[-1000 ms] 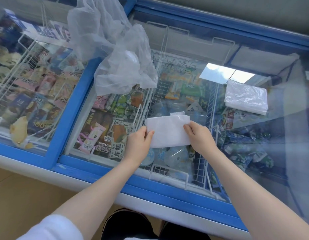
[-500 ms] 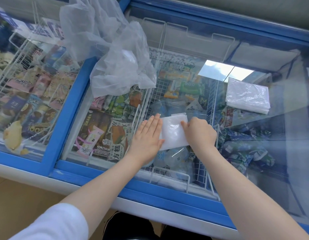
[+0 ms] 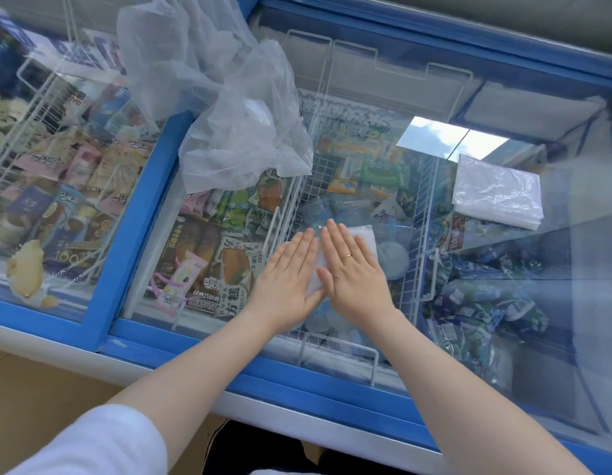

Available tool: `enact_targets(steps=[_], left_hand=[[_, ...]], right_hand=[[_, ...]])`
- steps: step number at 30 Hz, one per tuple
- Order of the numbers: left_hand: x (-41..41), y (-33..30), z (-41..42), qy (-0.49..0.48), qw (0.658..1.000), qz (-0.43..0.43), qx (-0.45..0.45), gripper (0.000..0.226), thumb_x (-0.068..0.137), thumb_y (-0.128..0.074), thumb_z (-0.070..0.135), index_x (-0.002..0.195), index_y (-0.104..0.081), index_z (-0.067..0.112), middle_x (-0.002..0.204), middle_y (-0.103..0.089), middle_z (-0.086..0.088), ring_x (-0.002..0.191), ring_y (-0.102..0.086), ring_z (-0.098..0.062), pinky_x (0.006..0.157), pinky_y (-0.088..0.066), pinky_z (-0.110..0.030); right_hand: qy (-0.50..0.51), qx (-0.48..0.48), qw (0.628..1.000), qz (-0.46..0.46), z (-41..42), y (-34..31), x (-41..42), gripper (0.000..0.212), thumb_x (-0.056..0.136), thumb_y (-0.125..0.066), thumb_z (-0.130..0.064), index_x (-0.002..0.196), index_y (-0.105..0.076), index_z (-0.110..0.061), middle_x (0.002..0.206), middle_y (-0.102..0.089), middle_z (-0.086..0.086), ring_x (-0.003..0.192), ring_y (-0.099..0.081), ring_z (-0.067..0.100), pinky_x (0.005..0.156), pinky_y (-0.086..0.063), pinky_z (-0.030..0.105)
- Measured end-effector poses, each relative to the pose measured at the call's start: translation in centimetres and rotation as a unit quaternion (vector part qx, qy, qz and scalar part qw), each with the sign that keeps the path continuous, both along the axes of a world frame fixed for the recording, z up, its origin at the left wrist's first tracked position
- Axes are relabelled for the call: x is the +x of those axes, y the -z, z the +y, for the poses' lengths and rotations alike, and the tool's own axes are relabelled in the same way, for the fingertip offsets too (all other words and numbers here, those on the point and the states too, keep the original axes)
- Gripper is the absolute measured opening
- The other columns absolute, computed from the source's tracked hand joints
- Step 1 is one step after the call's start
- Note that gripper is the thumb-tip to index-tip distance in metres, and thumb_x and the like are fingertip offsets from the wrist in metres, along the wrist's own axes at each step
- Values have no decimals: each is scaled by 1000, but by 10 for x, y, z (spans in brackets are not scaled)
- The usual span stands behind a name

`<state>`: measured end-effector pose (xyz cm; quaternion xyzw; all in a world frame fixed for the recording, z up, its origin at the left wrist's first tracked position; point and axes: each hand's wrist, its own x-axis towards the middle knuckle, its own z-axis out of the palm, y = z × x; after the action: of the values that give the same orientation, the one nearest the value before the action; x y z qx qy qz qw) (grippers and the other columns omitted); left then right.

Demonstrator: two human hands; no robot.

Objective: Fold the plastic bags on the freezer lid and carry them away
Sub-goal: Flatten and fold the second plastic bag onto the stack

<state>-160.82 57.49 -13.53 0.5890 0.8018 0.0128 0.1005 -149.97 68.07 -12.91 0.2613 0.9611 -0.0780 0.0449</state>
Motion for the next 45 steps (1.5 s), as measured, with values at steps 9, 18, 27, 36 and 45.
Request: enact_targets(steps=[9,18,27,36,45], left_hand=[[-7,-11,-13,-24,998,9,-60,90,81,-23,66,141,-29,0,149,-26,-16,138,-27,-25,112,1,-32],[-17,-9,-17,-8,998,6,-58,94,84,-14,72,139,-33,-2,148,-30,-15,136,-22,-22,111,-10,-35],[-15,-17,-18,-14,998,-16,-59,109,59,21,81,144,17,12,150,26,-1,136,26,-12,109,20,-30],[-19,-33,2,-11,998,-7,-63,97,82,-46,66,146,-8,3,155,-10,-13,143,-7,-25,115,6,-34],[-24,-33,-1,-11,997,-43,-59,103,80,-49,66,146,0,3,156,2,-12,144,1,-24,115,4,-35]], right_hand=[[62,41,996,-54,29,-2,24,72,86,8,-48,148,2,-11,157,4,3,144,6,14,111,17,33],[-90,25,995,-37,1,-5,11,65,94,-23,-47,141,-35,-4,148,-36,10,135,-36,24,113,-4,34],[80,-29,993,-82,27,-21,40,60,100,-20,-41,150,-1,-13,158,3,2,146,-1,20,117,-4,36],[399,-183,897,54,-6,-44,-9,69,83,-68,-29,133,-30,-1,134,-33,18,115,-44,38,89,-40,38],[470,-347,807,79,-3,-52,0,24,84,-63,-21,99,-61,-2,93,-64,11,78,-56,24,60,-40,29]])
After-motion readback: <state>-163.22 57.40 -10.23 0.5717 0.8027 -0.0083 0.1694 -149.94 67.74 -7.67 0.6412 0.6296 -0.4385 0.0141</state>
